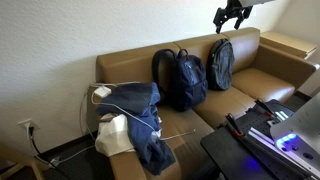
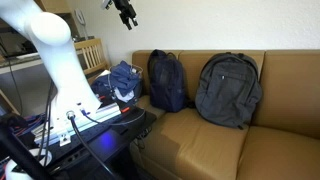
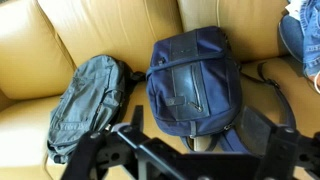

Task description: Put the left bag in front of the right bag

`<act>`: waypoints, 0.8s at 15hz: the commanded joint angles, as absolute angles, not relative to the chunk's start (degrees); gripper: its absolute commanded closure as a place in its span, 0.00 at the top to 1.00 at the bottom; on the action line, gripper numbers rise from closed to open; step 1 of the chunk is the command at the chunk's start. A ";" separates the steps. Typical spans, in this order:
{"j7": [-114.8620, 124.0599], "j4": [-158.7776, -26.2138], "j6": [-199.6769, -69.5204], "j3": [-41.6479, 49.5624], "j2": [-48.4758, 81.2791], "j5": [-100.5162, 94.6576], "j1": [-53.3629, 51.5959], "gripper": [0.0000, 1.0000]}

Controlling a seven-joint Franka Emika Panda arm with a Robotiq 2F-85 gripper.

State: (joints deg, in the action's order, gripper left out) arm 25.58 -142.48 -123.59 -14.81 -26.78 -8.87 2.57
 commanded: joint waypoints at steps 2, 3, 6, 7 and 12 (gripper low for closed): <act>24.29 -141.11 -123.23 -10.04 -23.48 -7.55 3.61 1.00; 21.96 -142.44 -124.61 -6.40 -23.77 -5.74 4.50 1.00; 16.02 -145.05 -125.19 2.35 -24.59 -0.20 5.91 1.00; 14.02 -145.12 -124.94 5.60 -23.94 1.20 7.28 1.00; 9.99 -144.27 -123.79 9.42 -22.86 3.02 9.60 1.00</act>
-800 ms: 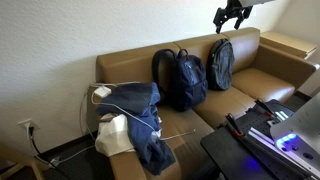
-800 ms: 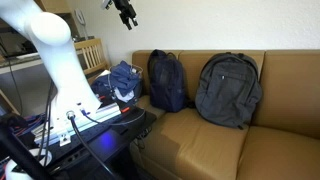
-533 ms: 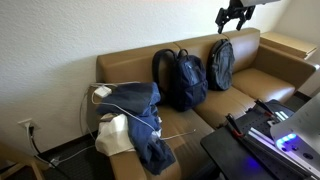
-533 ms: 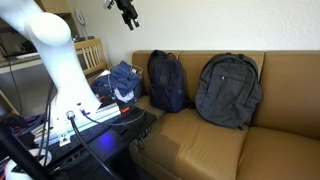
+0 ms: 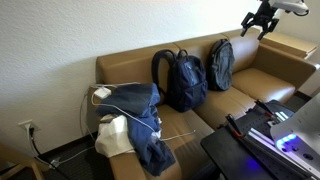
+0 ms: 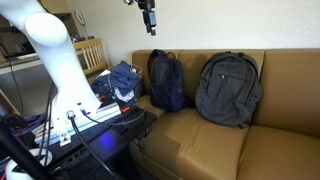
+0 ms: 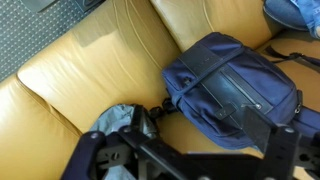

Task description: Put the left bag in front of the right bag

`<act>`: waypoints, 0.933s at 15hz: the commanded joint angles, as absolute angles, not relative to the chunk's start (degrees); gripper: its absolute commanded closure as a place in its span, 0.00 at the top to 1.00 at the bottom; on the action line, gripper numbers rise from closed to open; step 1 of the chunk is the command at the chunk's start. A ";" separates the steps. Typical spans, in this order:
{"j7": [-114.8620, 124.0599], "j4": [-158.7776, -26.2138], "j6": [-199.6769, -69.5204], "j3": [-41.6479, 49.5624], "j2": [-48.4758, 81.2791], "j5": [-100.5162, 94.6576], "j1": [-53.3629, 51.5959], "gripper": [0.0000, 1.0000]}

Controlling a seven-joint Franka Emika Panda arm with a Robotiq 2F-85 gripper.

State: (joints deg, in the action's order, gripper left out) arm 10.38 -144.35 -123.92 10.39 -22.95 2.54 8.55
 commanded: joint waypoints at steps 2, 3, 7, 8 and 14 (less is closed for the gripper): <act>11.00 -144.22 -123.76 7.82 -23.22 2.91 9.18 1.00; 11.76 -144.22 -123.76 7.02 -23.33 2.87 8.93 1.00; 4.85 -140.26 -120.49 11.82 -15.58 11.73 7.32 1.00; 0.61 -139.71 -119.76 13.93 -14.32 14.57 7.78 1.00; -8.33 -133.85 -111.71 18.19 -6.13 21.99 9.93 1.00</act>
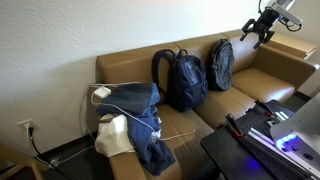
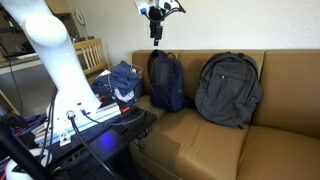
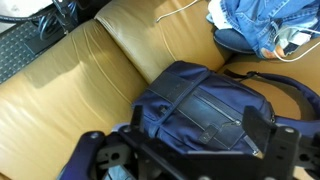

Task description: Put the left bag in front of the right bag

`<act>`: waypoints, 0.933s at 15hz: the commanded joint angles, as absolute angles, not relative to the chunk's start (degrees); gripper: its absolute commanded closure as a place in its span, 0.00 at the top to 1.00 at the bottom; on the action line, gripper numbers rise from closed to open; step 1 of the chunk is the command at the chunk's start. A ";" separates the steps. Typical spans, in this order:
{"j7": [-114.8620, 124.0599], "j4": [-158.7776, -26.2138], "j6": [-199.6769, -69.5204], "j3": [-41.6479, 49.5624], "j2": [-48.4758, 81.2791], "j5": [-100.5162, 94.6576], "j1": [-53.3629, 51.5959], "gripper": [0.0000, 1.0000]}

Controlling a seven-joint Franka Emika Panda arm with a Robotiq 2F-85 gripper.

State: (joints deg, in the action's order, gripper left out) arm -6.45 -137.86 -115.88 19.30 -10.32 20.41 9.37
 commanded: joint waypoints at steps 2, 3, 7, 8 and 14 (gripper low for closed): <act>-7.31 -135.95 -113.52 17.55 -8.14 20.97 10.85 1.00; -7.29 -135.34 -113.02 17.04 -7.47 21.02 10.68 1.00; -7.27 -134.66 -112.42 16.40 -6.86 21.02 10.46 1.00; -10.82 -127.10 -106.33 18.60 -2.28 18.48 12.11 1.00; -18.57 -107.52 -99.49 16.34 8.69 11.45 12.69 1.00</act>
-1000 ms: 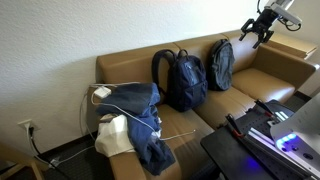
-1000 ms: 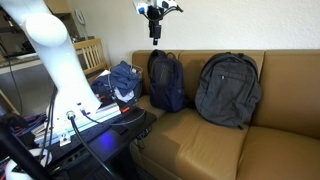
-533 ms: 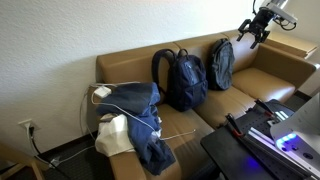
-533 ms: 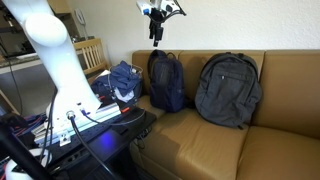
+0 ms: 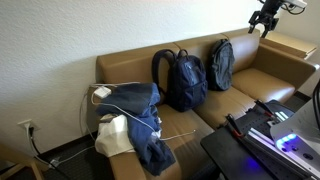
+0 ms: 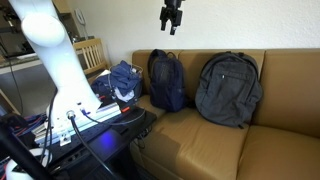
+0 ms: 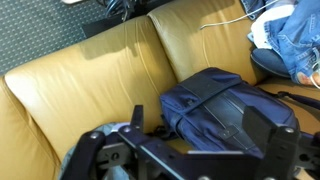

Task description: Put the left bag in front of the right bag

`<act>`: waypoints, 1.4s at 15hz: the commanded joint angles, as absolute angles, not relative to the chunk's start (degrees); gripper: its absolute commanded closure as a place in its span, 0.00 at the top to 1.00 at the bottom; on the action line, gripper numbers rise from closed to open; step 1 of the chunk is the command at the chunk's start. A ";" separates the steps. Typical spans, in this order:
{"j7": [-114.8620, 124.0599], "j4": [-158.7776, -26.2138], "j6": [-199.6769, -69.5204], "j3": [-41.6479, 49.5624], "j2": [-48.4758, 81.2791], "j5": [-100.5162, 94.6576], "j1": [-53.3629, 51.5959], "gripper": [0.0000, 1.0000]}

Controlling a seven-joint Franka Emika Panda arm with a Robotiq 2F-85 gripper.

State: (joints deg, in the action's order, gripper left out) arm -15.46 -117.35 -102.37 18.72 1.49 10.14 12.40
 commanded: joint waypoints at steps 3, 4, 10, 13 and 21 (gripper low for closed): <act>-19.90 -109.17 -109.55 12.66 7.32 10.96 11.41 1.00; -20.19 -110.18 -113.16 11.50 7.10 10.40 10.93 1.00; -22.65 -112.28 -118.03 8.74 5.70 14.02 10.29 1.00; -22.94 -112.37 -117.91 8.89 5.01 14.48 10.39 1.00; -21.42 -116.51 -120.88 -0.31 9.06 5.61 0.98 1.00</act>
